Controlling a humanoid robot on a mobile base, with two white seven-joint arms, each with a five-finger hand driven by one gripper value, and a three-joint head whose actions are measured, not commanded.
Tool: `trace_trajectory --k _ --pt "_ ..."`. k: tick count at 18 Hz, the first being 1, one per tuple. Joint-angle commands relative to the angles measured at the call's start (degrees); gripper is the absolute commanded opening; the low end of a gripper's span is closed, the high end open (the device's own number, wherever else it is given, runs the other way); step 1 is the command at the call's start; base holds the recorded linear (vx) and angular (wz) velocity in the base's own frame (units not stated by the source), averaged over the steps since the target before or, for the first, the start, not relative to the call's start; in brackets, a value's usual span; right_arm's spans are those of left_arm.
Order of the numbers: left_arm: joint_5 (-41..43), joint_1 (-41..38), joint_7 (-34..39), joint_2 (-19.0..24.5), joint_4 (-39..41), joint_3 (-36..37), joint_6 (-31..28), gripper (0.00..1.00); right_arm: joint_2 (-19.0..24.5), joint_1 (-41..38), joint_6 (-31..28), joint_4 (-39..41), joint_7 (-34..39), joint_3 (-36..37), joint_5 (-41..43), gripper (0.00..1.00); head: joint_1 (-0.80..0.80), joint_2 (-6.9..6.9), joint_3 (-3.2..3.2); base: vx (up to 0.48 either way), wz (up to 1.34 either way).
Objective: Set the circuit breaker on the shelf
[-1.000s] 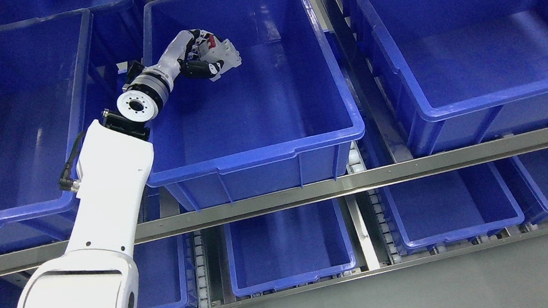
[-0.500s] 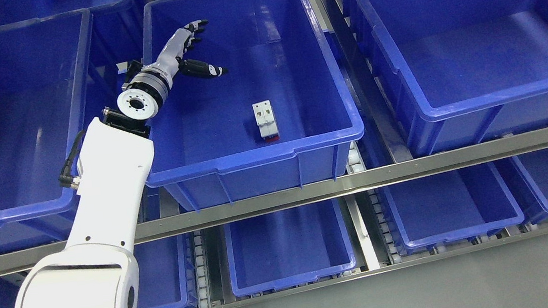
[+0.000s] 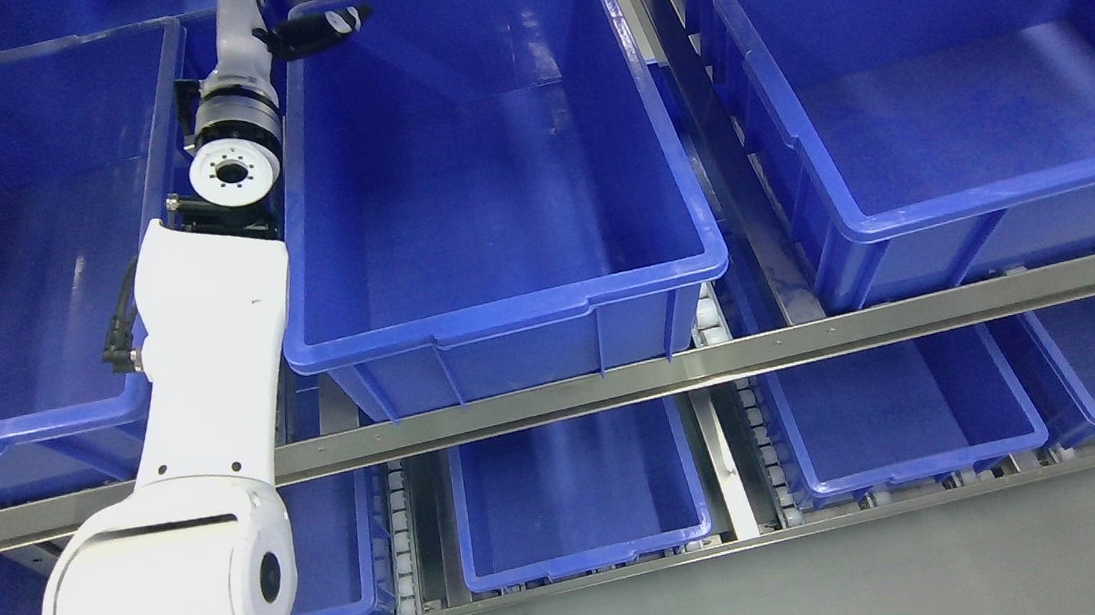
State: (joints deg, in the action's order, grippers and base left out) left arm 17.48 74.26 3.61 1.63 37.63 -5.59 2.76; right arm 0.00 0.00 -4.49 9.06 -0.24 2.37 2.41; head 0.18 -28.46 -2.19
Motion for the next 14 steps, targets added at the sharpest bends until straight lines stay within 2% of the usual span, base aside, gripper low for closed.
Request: trace_trajectory --k 1,5,9,12,14 --pt "-5.43 -7.09 0.43 -0.63 20.08 -7.69 -3.36 1.0 -1.0 -0.88 1.76 0.0 0.07 0.0 -0.04 1.0 0.0 0.0 0.0 0.0 0.0" --pt "-9.91 -16.4 0.34 -0.63 35.54 -1.89 -8.73 1.0 -1.0 -0.88 1.76 0.0 0.07 0.0 -0.04 1.0 0.0 0.0 0.0 0.0 0.0" --pt "-10.27 -28.96 -0.01 -0.63 52.85 2.33 -9.0 1.0 -1.0 -0.88 1.76 0.0 0.07 0.0 0.05 1.0 0.0 0.0 0.0 0.0 0.0" --pt "-10.27 -36.36 -0.01 -0.63 60.09 6.02 -7.6 1.0 -1.0 -0.88 1.76 0.0 0.07 0.0 0.05 1.0 0.0 0.0 0.0 0.0 0.0" --pt "-10.27 -37.61 -0.01 -0.63 60.28 6.56 -3.75 1.0 -1.0 -0.88 1.76 0.0 0.07 0.0 -0.04 1.0 0.0 0.0 0.0 0.0 0.0"
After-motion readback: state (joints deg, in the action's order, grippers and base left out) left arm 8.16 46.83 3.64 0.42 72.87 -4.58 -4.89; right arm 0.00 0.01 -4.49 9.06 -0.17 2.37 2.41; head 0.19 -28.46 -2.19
